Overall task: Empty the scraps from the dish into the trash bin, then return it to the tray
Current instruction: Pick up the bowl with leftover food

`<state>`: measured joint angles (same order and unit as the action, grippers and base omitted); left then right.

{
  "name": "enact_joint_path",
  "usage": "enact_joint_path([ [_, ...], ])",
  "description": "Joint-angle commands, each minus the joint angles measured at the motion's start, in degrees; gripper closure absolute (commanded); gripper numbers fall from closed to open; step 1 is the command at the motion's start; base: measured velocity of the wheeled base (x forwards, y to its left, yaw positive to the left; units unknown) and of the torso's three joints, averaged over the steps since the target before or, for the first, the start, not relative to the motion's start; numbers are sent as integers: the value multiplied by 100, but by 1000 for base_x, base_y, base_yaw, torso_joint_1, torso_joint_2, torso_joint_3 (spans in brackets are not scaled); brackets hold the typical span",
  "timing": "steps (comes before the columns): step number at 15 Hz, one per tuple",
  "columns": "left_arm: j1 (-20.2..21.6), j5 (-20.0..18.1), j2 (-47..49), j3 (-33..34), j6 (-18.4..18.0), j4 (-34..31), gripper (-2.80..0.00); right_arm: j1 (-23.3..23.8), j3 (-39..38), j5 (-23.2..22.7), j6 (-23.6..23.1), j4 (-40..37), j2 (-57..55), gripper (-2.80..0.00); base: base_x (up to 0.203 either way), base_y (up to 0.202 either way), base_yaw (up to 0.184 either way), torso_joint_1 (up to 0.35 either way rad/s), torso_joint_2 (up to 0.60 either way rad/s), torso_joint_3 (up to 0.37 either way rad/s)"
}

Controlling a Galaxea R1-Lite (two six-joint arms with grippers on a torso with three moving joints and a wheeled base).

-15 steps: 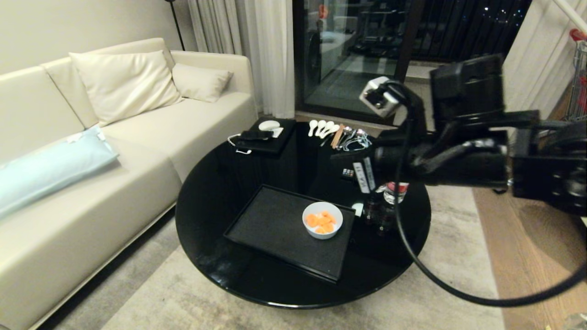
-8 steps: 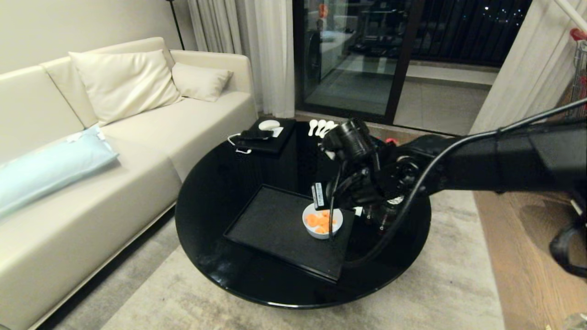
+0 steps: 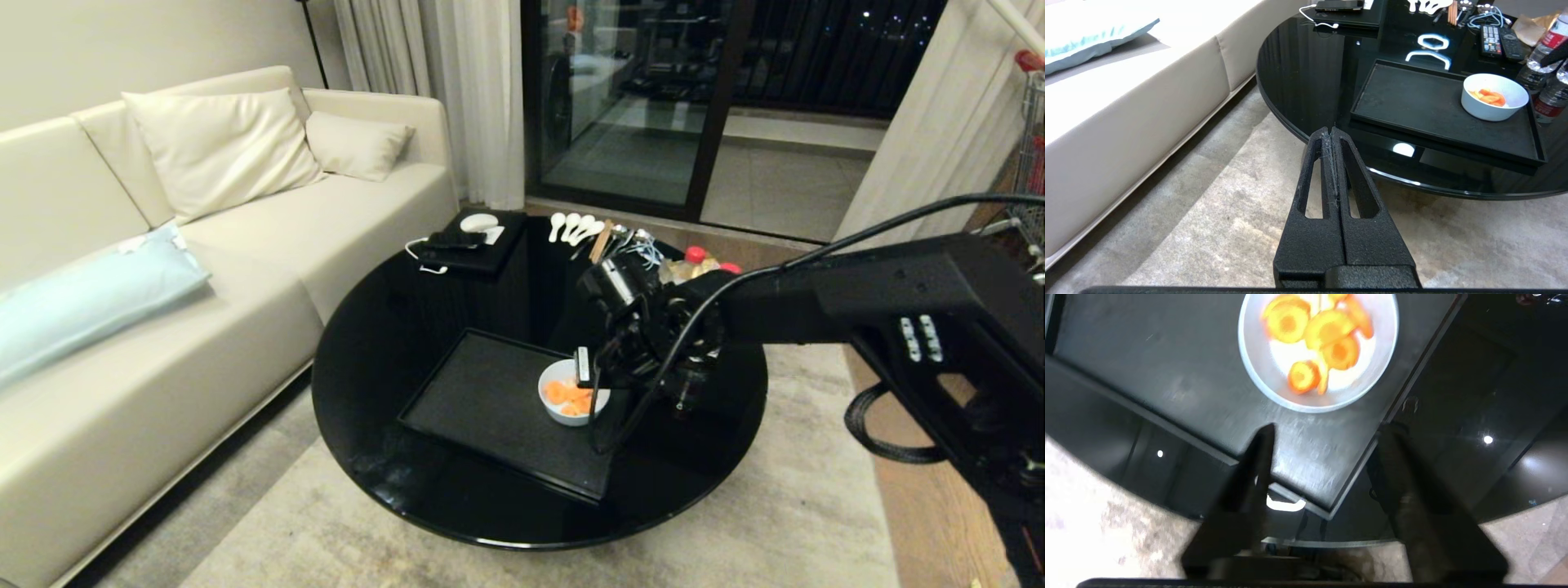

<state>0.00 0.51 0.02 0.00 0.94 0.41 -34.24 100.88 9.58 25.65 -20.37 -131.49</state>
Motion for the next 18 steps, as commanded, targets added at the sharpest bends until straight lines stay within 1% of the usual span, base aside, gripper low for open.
enact_joint_path([
  [1, 0, 2, -2, 0, 3, 2, 0, 70, 220, 8, 11, -19, -302, -280, 0, 0, 0, 0, 0, 0],
  [3, 0, 2, -2, 0, 3, 2, 0, 121, 319, 35, 8, -20, -495, -280, 0, 0, 0, 0, 0, 0],
  [6, 0, 2, -2, 0, 3, 2, 0, 319, 336, 187, -7, -14, -763, -280, 0, 0, 0, 0, 0, 0],
  [8, 0, 2, -2, 0, 3, 2, 0, 426, 399, 207, -57, -8, -868, -280, 0, 0, 0, 0, 0, 0],
  [10, 0, 2, -2, 0, 3, 2, 0, 469, 634, 374, -60, -28, -1025, -280, 0, 0, 0, 0, 0, 0],
  [13, 0, 2, -2, 0, 3, 2, 0, 465, 945, 412, -60, -219, -1165, -280, 0, 0, 0, 0, 0, 0],
  [16, 0, 3, -2, 0, 3, 2, 0, 444, 1030, 430, -70, -213, -1238, -280, 0, 0, 0, 0, 0, 0],
  [17, 0, 7, -2, 0, 3, 2, 0, 444, 1038, 495, -77, -206, -1285, -280, 0, 0, 0, 0, 0, 0],
  [18, 0, 2, -2, 0, 3, 2, 0, 444, 1039, 684, -77, -196, -1336, -280, 0, 0, 0, 0, 0, 0],
])
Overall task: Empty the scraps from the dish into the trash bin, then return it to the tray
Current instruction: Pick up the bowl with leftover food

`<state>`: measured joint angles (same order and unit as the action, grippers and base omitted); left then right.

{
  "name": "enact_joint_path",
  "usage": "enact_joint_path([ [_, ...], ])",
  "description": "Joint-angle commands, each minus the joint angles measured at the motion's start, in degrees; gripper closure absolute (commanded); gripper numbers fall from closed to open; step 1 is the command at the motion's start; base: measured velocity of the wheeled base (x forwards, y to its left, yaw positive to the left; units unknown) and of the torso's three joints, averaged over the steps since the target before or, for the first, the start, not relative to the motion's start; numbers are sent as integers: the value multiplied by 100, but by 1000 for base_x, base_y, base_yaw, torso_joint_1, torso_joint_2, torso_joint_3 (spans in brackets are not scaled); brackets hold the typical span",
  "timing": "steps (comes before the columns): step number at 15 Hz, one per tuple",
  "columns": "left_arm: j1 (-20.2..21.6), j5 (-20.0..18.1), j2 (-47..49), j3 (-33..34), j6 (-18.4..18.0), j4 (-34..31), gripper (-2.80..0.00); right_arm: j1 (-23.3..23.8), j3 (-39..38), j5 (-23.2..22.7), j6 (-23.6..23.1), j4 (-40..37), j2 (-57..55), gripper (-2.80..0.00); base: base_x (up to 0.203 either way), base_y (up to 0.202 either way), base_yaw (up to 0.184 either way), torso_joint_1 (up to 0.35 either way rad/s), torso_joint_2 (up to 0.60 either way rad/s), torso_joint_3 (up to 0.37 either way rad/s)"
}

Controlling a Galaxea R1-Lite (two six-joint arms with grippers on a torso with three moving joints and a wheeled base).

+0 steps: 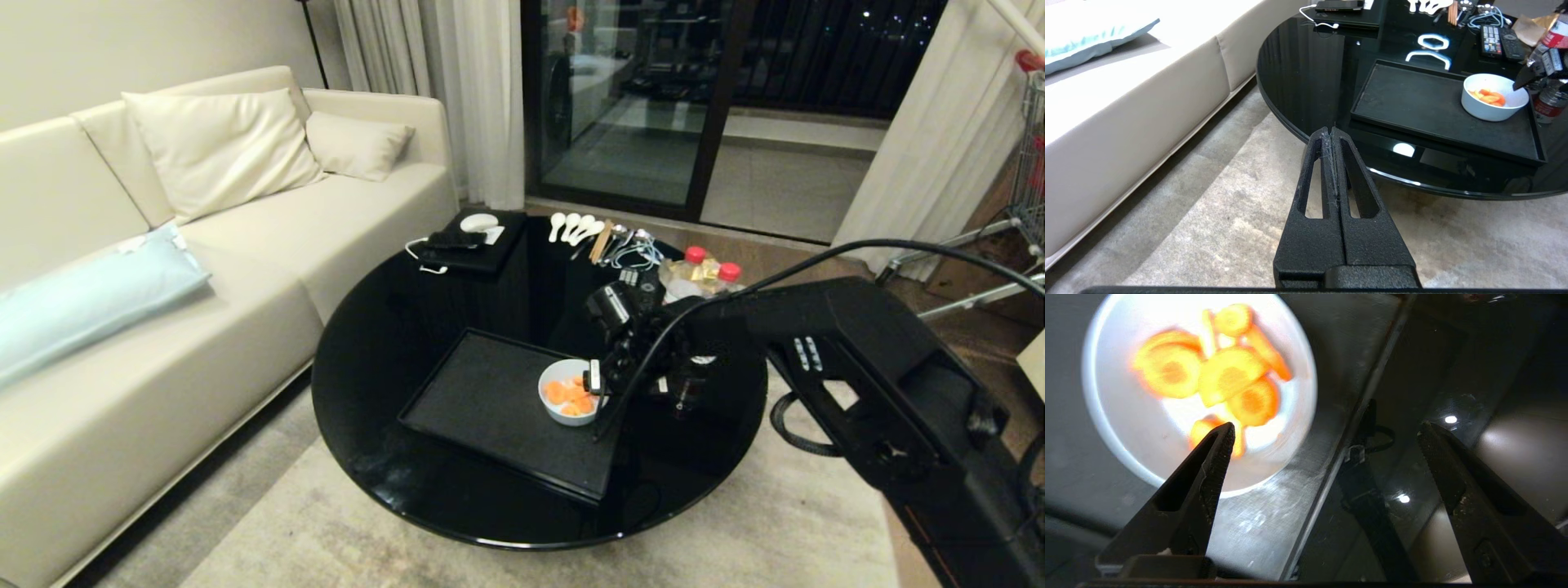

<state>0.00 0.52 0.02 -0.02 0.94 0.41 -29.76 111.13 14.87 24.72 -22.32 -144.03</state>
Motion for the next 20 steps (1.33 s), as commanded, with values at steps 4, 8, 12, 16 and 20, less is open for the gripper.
enact_joint_path([
  [4, 0, 0, -2, 2, 3, 2, 0, 5, 14, 307, -65, 88, -188, -280, 0, 0, 0, 0, 0, 0],
  [8, 0, 0, -2, 2, 3, 2, 0, 5, 14, 315, -64, 171, -273, -280, 0, 0, 0, 0, 0, 0],
  [12, 0, 6, -2, 2, 3, 2, 0, -1, 20, 324, -78, 263, -337, -280, 0, 0, 0, 0, 0, 0],
  [16, 0, 0, -2, 2, 3, 2, 0, 2, 17, 324, -108, 271, -381, -280, 0, 0, 0, 0, 0, 0],
  [20, 0, 0, -2, 2, 3, 2, 0, 5, 23, 324, -108, 272, -424, 0, 0, 0, 0, 0, 0, 0],
])
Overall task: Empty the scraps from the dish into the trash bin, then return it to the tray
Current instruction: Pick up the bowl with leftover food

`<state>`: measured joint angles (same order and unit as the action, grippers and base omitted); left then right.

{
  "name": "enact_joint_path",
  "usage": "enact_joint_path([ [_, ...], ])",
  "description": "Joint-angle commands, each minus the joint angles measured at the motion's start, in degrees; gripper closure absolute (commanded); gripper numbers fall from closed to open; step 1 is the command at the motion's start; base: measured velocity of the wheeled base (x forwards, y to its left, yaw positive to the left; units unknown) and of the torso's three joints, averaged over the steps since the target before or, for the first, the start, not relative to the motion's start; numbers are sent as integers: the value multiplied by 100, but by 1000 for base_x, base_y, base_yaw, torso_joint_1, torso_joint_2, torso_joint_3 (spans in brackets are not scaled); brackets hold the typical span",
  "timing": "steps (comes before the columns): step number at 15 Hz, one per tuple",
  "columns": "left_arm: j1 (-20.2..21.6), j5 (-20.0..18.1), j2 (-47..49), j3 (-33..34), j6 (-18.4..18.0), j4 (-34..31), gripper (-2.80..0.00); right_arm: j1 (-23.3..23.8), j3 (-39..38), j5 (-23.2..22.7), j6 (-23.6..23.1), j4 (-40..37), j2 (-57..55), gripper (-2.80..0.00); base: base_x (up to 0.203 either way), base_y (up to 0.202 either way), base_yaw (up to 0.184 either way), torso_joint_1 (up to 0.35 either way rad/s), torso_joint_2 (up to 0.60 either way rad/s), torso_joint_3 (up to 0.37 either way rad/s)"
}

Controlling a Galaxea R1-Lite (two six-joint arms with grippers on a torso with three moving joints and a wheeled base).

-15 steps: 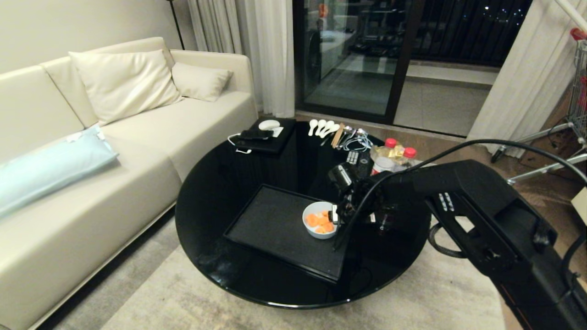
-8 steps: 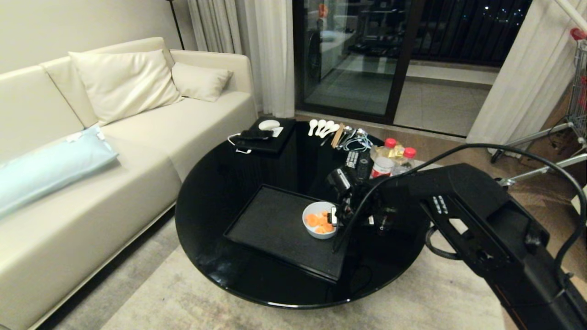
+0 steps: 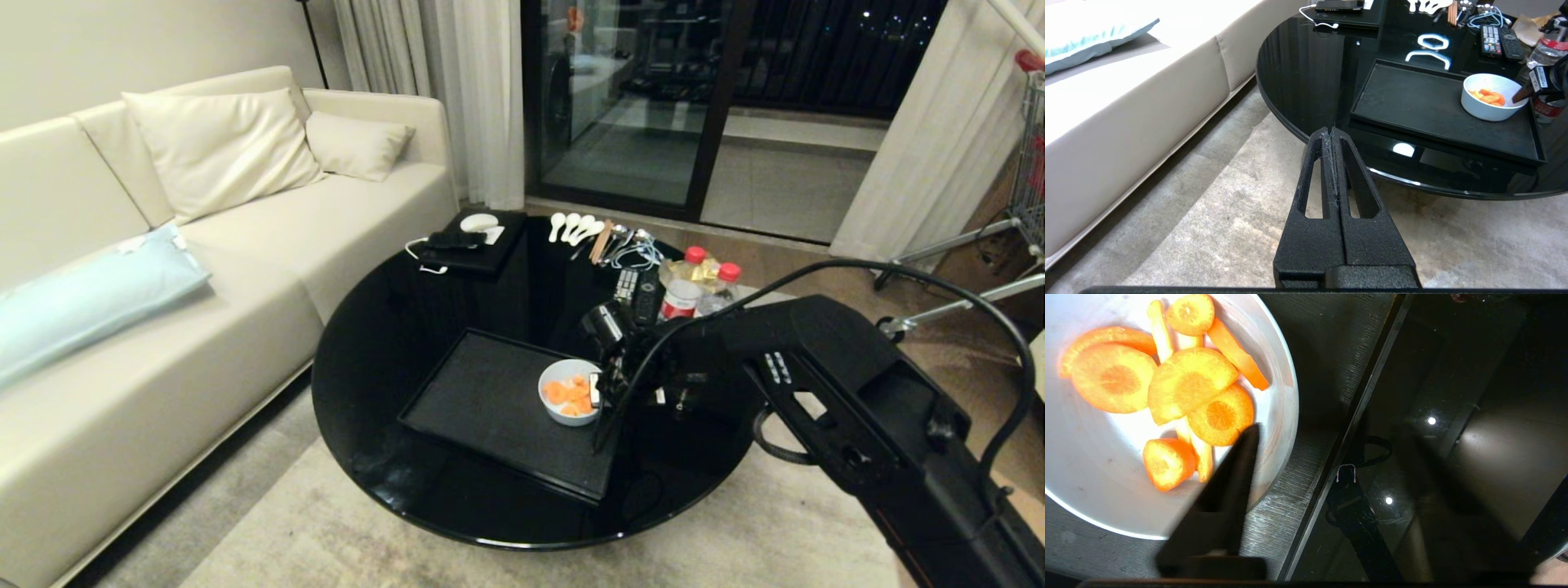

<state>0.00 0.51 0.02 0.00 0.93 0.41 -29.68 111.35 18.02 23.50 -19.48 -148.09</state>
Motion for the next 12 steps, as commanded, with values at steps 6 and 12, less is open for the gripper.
enact_joint_path([
  [6, 0, 10, -2, 0, 4, 2, 0, -20, 1, 18, 5, -12, 0, 0, 0, 0, 0, 0, 0, 0],
  [12, 0, 2, -2, 0, 4, 2, 0, -20, -8, 9, 14, -30, 35, 0, 0, 0, 0, 0, 0, 0],
])
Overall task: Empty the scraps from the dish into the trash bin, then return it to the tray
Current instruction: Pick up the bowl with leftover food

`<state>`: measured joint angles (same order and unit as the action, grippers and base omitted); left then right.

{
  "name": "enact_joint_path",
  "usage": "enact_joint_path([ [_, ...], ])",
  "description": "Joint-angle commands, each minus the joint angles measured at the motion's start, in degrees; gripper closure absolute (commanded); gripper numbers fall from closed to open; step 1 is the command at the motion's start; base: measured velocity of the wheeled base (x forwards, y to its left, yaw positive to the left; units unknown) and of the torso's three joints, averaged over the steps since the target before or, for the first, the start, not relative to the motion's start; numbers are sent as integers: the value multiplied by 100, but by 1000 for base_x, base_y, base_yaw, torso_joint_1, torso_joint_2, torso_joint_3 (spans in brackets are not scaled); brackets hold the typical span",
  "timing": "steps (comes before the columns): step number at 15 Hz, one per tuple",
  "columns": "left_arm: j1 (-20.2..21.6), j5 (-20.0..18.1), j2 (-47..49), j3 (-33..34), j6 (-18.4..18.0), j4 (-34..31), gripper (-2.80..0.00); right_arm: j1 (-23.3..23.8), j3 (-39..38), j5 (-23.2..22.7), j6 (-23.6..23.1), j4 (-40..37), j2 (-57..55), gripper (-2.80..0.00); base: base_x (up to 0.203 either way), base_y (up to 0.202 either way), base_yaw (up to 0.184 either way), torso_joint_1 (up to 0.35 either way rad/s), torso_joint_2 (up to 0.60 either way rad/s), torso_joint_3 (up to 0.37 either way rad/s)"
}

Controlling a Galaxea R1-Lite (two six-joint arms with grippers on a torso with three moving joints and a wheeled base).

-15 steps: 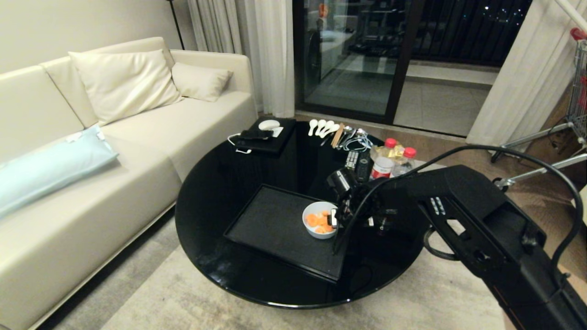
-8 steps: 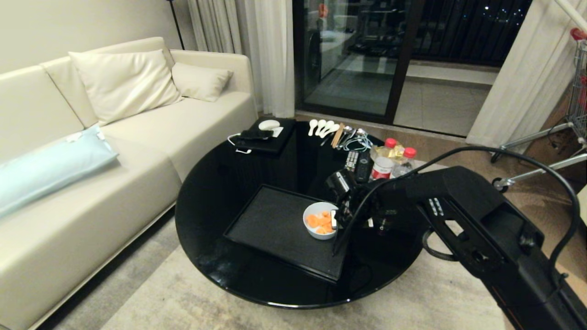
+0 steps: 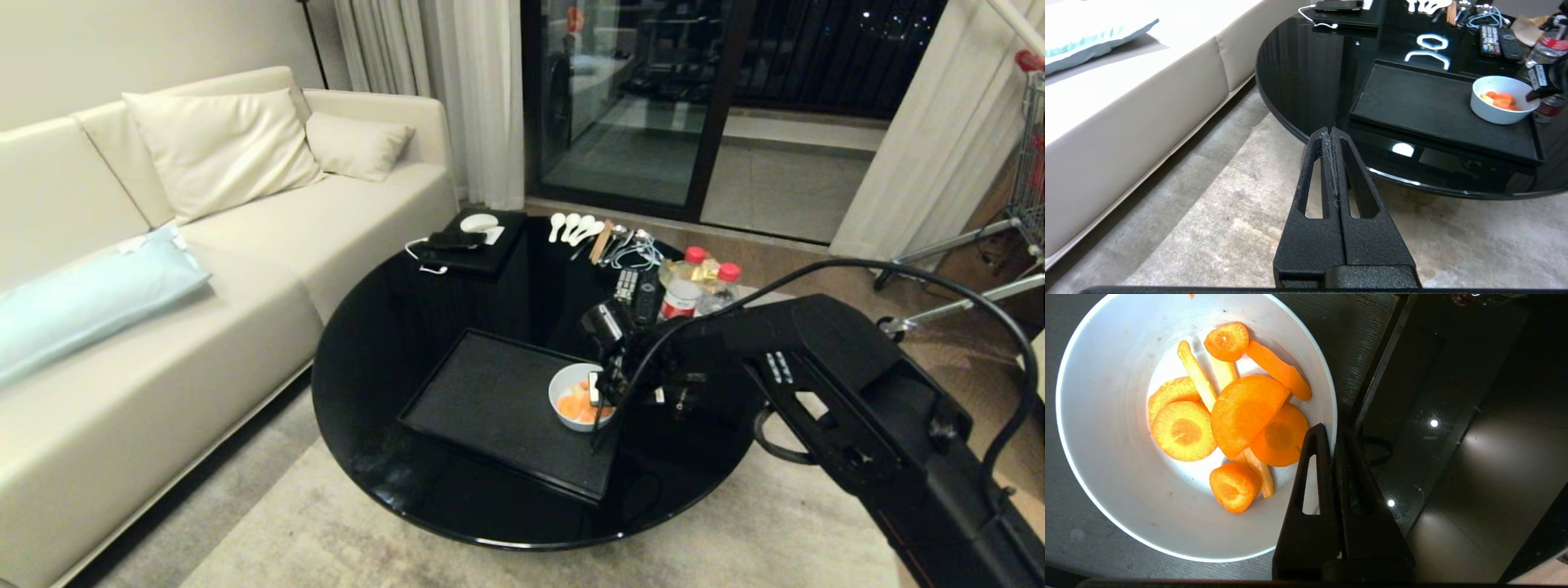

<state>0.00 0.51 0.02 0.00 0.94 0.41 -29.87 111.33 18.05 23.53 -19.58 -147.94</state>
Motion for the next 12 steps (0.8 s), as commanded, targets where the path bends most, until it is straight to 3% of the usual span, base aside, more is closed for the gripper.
enact_joint_path([
  [1, 0, 2, -2, 0, 3, 2, 0, -2, -14, 5, 11, -47, 37, 0, 0, 0, 0, 0, 0, 0],
  [6, 0, 2, -2, 0, 3, 2, 0, 48, -80, -21, 152, -187, 218, 0, 0, 0, 0, 0, 0, 0],
  [12, 0, 2, -2, 0, 3, 2, 0, 267, -35, -44, 1091, -931, 480, 0, 0, 0, 0, 0, 0, 0],
])
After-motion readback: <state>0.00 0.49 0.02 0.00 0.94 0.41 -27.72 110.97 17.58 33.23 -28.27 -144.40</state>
